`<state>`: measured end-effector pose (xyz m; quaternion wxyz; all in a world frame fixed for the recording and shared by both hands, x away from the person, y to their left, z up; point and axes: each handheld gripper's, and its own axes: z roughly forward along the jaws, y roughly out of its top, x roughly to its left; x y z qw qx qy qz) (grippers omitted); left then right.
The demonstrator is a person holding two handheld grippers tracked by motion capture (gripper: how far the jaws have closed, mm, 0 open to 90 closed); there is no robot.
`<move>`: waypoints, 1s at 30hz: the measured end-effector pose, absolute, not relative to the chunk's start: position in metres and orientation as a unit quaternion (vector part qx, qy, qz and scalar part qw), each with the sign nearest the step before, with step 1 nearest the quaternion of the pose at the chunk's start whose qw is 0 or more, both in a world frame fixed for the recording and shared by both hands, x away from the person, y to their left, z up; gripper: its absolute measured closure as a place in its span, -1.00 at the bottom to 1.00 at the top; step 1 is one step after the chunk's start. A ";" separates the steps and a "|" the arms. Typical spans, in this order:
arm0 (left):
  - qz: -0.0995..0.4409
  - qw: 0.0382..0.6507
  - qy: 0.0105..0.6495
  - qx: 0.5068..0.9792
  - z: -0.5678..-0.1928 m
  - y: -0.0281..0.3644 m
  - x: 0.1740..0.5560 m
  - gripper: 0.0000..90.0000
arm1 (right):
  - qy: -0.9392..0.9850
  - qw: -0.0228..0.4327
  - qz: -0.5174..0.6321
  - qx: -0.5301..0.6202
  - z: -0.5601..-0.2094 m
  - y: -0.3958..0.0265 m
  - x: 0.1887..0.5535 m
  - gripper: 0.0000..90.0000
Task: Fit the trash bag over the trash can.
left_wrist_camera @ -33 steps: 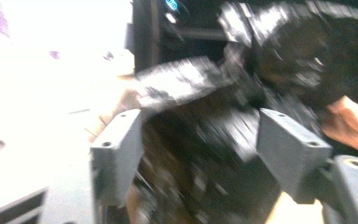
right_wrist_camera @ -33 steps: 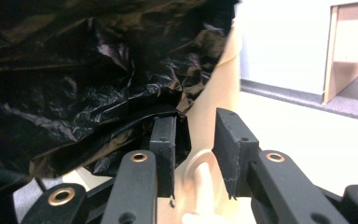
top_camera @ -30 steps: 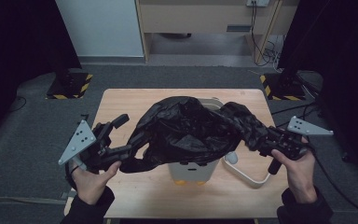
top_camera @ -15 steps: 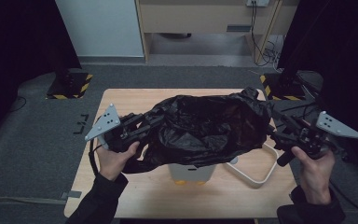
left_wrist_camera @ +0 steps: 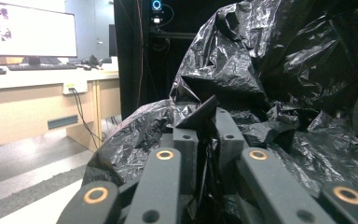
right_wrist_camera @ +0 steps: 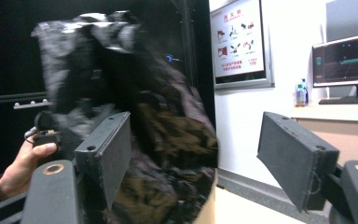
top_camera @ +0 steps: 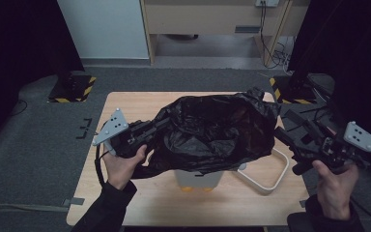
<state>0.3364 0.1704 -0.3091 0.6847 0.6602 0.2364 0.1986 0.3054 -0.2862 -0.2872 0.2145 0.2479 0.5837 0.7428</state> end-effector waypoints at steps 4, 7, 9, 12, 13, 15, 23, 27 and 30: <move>0.205 0.683 0.240 0.659 -0.309 0.170 0.334 0.77 | 0.579 0.225 0.749 0.231 -0.282 -0.277 0.295 -0.45; 0.206 0.686 0.245 0.653 -0.308 0.173 0.332 0.75 | 0.572 0.226 0.758 0.218 -0.277 -0.272 0.286 -0.45; 0.204 0.690 0.248 0.649 -0.307 0.175 0.332 0.74 | 0.573 0.224 0.759 0.211 -0.274 -0.267 0.282 -0.46; 0.203 0.692 0.247 0.648 -0.306 0.175 0.332 0.73 | 0.587 0.220 0.750 0.210 -0.277 -0.256 0.284 -0.45; 0.202 0.692 0.245 0.649 -0.306 0.175 0.332 0.74 | 0.596 0.216 0.744 0.211 -0.279 -0.251 0.287 -0.37; 0.204 0.690 0.245 0.650 -0.306 0.174 0.333 0.76 | 0.612 0.220 0.726 0.222 -0.285 -0.244 0.295 0.08; 0.224 0.671 0.263 0.656 -0.310 0.172 0.347 0.80 | 0.634 0.213 0.677 0.308 -0.322 -0.250 0.353 0.94; 0.229 0.663 0.273 0.658 -0.313 0.167 0.361 0.82 | 0.656 0.200 0.646 0.334 -0.340 -0.246 0.375 0.95; 0.228 0.658 0.284 0.659 -0.313 0.165 0.371 0.82 | 0.675 0.184 0.624 0.349 -0.355 -0.238 0.389 0.93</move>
